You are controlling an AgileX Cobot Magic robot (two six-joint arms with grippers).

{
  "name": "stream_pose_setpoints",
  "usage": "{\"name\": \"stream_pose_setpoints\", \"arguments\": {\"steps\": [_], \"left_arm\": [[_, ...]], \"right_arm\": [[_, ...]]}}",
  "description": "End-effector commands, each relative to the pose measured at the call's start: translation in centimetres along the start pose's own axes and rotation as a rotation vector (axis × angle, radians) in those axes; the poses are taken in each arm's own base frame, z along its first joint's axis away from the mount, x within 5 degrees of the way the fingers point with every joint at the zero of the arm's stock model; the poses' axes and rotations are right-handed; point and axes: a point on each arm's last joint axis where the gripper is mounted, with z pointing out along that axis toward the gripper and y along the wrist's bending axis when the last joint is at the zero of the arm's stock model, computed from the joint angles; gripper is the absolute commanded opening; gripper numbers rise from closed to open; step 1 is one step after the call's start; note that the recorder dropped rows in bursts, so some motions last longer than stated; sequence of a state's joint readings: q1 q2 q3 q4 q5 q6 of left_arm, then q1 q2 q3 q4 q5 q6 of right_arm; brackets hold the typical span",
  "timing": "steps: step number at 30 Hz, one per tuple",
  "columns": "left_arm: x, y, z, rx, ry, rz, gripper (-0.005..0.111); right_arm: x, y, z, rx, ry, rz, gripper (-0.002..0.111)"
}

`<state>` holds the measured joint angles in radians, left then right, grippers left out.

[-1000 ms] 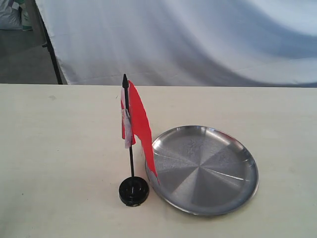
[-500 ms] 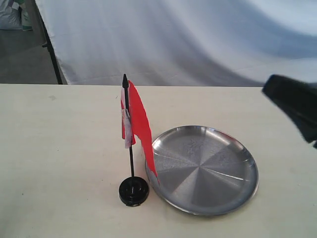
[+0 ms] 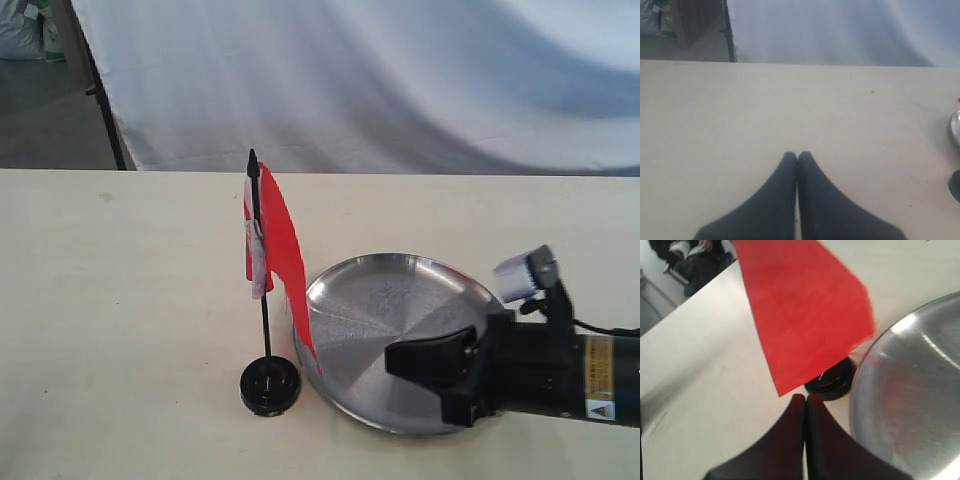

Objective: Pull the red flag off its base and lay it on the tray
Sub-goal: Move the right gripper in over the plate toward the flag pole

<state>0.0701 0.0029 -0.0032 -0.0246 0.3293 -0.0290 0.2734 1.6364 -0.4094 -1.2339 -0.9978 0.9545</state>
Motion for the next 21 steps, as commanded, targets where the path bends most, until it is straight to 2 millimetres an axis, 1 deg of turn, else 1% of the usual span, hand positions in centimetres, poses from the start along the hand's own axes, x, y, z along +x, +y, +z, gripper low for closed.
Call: {"name": "stream_pose_setpoints", "arguments": {"steps": [1,4,7,8,9,11,12,14,15,16,17,18,20,21], "left_arm": [[0.0,0.0,0.0,0.001,-0.005,-0.006,0.000],[0.0,0.0,0.0,0.001,-0.005,-0.006,0.000],[0.0,0.0,0.0,0.001,-0.005,-0.006,0.000],[0.0,0.0,0.0,0.001,-0.005,-0.006,0.000],[0.0,0.0,0.0,0.001,-0.005,-0.006,0.000],[0.0,0.0,0.0,0.001,-0.005,-0.006,0.000],[0.0,0.0,0.0,0.001,-0.005,-0.006,0.000],[0.0,0.0,0.0,0.001,-0.005,-0.006,0.000],[0.0,0.0,0.0,0.001,-0.005,-0.006,0.000],[0.0,0.0,0.0,0.001,-0.005,-0.006,0.000],[0.0,0.0,0.0,0.001,-0.005,-0.006,0.000],[0.0,0.0,0.0,0.001,-0.005,-0.006,0.000],[0.0,0.0,0.0,0.001,-0.005,-0.006,0.000],[0.0,0.0,0.0,0.001,-0.005,-0.006,0.000]], "right_arm": [[0.4,0.4,4.3,-0.145,0.077,-0.157,-0.001],[0.3,0.5,7.1,-0.182,0.125,-0.220,0.000],[0.0,0.4,9.1,-0.159,0.174,-0.245,0.000],[-0.3,0.4,9.4,-0.150,0.179,-0.250,0.002],[-0.4,0.4,9.8,-0.141,0.188,-0.248,0.007],[-0.8,0.5,10.1,-0.137,0.184,-0.233,0.021],[-1.0,0.5,10.2,-0.136,0.178,-0.220,0.034],[-1.3,0.5,10.3,-0.123,0.160,-0.192,0.054],[-1.5,0.4,10.3,-0.114,0.153,-0.175,0.066],[-1.7,0.3,10.4,-0.108,0.142,-0.163,0.071],[-2.0,0.3,10.5,-0.101,0.128,-0.153,0.072],[-2.2,0.2,10.5,-0.092,0.114,-0.144,0.070],[-2.7,0.1,10.7,-0.085,0.096,-0.155,0.062],[-3.1,0.1,10.8,-0.086,0.087,-0.171,0.055]]}}
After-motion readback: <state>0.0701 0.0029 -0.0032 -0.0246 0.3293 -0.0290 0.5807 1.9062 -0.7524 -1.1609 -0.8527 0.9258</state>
